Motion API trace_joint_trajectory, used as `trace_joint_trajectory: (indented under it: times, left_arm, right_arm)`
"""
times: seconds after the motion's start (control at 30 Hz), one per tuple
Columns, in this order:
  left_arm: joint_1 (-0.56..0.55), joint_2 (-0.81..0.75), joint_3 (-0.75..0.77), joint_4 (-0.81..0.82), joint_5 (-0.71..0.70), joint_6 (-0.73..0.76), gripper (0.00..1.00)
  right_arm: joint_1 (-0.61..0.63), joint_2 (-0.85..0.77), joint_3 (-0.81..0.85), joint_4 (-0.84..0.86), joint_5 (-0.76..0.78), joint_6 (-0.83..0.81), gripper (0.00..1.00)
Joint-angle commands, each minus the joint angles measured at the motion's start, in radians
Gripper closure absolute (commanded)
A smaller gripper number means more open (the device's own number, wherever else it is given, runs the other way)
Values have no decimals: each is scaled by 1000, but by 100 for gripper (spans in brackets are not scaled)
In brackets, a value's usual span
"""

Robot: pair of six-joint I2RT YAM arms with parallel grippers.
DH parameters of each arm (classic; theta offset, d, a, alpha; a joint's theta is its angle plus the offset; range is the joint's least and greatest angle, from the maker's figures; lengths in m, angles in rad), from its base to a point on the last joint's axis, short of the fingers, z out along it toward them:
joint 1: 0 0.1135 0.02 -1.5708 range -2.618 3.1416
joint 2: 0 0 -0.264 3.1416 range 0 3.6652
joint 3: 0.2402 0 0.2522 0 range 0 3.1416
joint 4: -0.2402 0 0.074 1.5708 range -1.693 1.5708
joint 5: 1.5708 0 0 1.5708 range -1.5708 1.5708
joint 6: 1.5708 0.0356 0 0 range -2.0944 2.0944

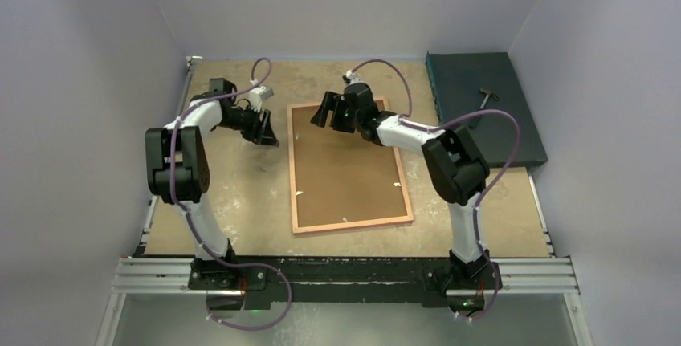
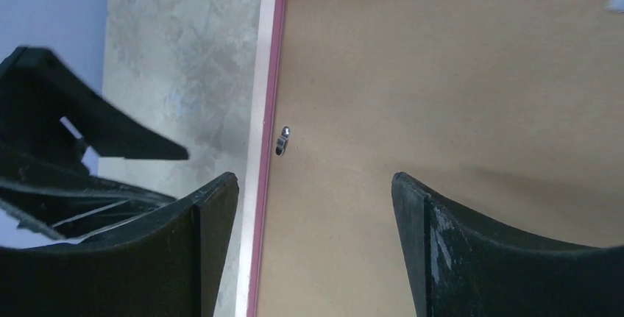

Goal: Put the photo into the frame

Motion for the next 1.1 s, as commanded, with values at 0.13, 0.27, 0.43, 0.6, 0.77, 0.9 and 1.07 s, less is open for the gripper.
trace_joint_trajectory:
  times: [0.13, 0.27, 0.43, 0.6, 0.77, 0.9, 1.07]
  left_arm:
    - [-31, 180, 43, 202, 117, -265, 58]
    - [-33, 196, 34, 218, 124, -265, 67]
    - [-42, 212, 23, 220, 141, -261, 74]
    - [-53, 207, 12, 221, 139, -251, 75]
    - [-60, 206, 4, 220, 103, -238, 76]
    - [-60, 202, -2, 223, 80, -233, 79]
    - [-60, 196, -16, 233, 75, -236, 82]
  right_arm:
    - [35, 133, 133, 65, -100, 76, 24]
    - [53, 183, 164, 81, -122, 99, 27]
    - [78, 242, 205, 87, -148, 125, 34]
    - [102, 277, 227, 87, -161, 139, 35]
    - [110, 293, 231, 82, -171, 153, 38]
    - [113, 296, 223, 81, -175, 160, 38]
    - [116, 307, 224, 91, -185, 174, 39]
